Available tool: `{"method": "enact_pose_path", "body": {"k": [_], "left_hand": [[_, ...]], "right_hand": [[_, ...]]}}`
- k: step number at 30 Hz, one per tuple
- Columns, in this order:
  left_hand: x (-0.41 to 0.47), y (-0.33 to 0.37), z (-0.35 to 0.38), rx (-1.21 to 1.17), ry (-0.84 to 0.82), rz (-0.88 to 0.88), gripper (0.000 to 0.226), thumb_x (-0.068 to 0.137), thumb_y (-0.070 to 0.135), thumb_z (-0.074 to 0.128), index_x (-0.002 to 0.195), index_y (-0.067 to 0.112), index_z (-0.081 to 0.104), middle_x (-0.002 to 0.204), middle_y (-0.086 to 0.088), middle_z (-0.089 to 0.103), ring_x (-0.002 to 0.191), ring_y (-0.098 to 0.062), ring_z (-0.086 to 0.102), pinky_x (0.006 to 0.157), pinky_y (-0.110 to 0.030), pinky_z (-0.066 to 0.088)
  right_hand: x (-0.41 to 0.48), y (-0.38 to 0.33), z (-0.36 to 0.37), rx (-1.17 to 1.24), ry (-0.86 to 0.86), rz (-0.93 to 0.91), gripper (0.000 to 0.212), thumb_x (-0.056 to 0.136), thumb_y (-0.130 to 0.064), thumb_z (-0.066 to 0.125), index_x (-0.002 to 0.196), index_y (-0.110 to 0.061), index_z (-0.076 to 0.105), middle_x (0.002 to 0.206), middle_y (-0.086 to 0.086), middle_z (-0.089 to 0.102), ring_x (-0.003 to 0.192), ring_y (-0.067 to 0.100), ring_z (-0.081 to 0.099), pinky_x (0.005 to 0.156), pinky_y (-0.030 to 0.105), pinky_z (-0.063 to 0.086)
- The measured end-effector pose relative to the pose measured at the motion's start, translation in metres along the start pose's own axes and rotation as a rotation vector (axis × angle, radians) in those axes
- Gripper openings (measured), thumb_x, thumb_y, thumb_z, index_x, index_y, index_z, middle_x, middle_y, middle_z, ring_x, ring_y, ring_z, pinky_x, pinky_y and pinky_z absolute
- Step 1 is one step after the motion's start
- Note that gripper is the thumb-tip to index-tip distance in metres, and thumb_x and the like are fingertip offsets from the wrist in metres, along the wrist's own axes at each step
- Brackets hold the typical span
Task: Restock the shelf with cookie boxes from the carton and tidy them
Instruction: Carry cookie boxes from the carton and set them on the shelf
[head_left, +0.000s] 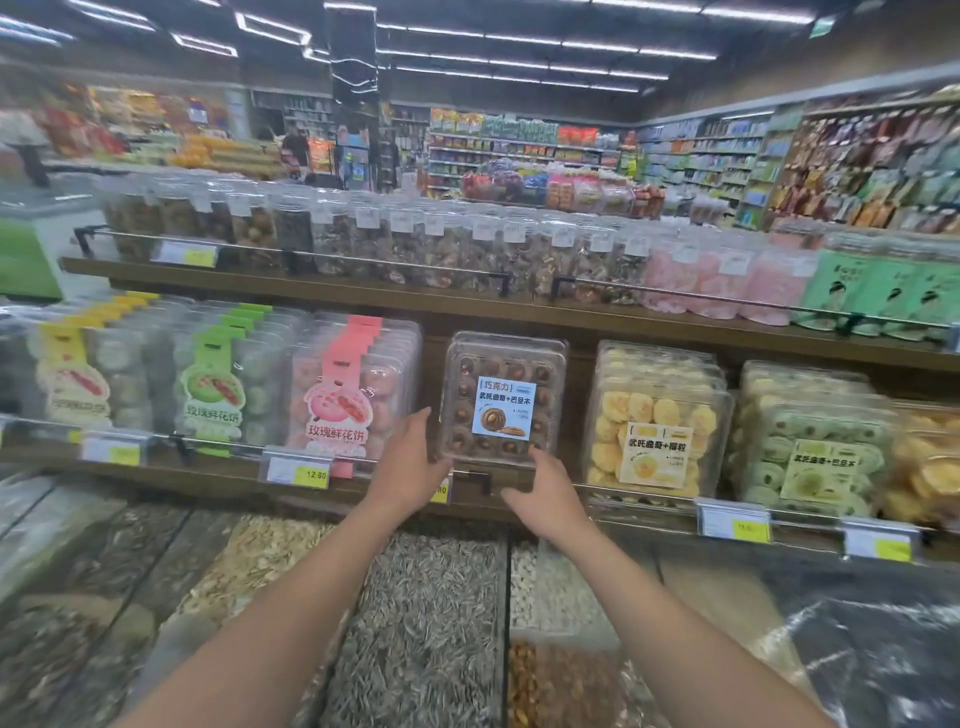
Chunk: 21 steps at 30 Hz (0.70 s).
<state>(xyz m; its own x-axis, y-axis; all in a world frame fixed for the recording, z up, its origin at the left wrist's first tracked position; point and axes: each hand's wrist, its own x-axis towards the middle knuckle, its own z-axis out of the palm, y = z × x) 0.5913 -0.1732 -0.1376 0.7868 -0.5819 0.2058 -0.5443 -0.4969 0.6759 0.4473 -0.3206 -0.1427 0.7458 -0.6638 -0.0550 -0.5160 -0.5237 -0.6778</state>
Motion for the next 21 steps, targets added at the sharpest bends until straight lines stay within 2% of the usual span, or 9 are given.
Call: {"method": "enact_pose_path", "body": {"k": [2,5,10,12,16,18,21], "left_hand": [[-0.022,-0.006,-0.009,0.035,0.015,0.009,0.084,0.093,0.022,0.078,0.162,0.009,0.032,0.164,-0.014,0.040,0.152,-0.031,0.037,0.124,-0.042,0.032],[-0.061,-0.012,-0.028,0.094,0.053,0.013,0.081,0.093,0.023,0.078,0.161,0.014,0.035,0.164,-0.009,0.040,0.150,-0.028,0.040,0.123,-0.043,0.035],[-0.139,-0.012,-0.055,0.131,0.136,-0.063,0.070,0.091,0.018,0.079,0.152,0.019,0.045,0.148,-0.002,0.053,0.138,-0.025,0.053,0.115,-0.039,0.045],[-0.173,-0.015,-0.063,0.156,0.160,-0.102,0.071,0.092,0.020,0.078,0.155,0.018,0.044,0.151,-0.001,0.051,0.142,-0.024,0.050,0.118,-0.036,0.040],[-0.246,-0.028,-0.075,0.249,0.191,-0.194,0.077,0.098,0.030,0.073,0.163,0.017,0.033,0.168,-0.005,0.035,0.157,-0.024,0.030,0.129,-0.037,0.023],[-0.283,-0.036,-0.083,0.301,0.205,-0.231,0.079,0.098,0.034,0.072,0.165,0.021,0.030,0.170,-0.004,0.033,0.157,-0.023,0.030,0.128,-0.037,0.024],[-0.339,-0.049,-0.096,0.370,0.222,-0.279,0.083,0.095,0.035,0.074,0.164,0.026,0.028,0.169,-0.003,0.035,0.156,-0.024,0.032,0.127,-0.039,0.027]], "right_hand": [[-0.016,-0.003,0.001,-0.030,-0.029,-0.023,0.081,0.090,-0.030,0.073,0.159,-0.010,0.035,0.158,0.012,0.040,0.147,0.029,0.040,0.122,0.037,0.034],[-0.042,-0.005,0.004,-0.073,-0.066,-0.081,0.077,0.089,-0.029,0.072,0.156,-0.009,0.038,0.153,0.011,0.045,0.144,0.029,0.043,0.118,0.036,0.037],[-0.094,-0.006,0.013,-0.141,-0.144,-0.176,0.080,0.094,-0.033,0.068,0.160,-0.011,0.030,0.162,0.009,0.036,0.149,0.028,0.036,0.123,0.041,0.033],[-0.116,-0.006,0.020,-0.155,-0.184,-0.232,0.078,0.096,-0.031,0.068,0.161,-0.012,0.029,0.164,0.007,0.033,0.151,0.028,0.032,0.124,0.043,0.031],[-0.163,-0.007,0.036,-0.196,-0.254,-0.327,0.077,0.097,-0.030,0.061,0.163,-0.011,0.026,0.168,0.009,0.025,0.154,0.028,0.028,0.124,0.040,0.029],[-0.187,-0.009,0.049,-0.221,-0.277,-0.375,0.078,0.097,-0.033,0.063,0.163,-0.011,0.026,0.169,0.009,0.025,0.154,0.027,0.029,0.124,0.038,0.028],[-0.224,-0.018,0.071,-0.226,-0.325,-0.454,0.082,0.098,-0.036,0.065,0.164,-0.012,0.022,0.172,0.007,0.019,0.158,0.026,0.019,0.127,0.039,0.022]]}}
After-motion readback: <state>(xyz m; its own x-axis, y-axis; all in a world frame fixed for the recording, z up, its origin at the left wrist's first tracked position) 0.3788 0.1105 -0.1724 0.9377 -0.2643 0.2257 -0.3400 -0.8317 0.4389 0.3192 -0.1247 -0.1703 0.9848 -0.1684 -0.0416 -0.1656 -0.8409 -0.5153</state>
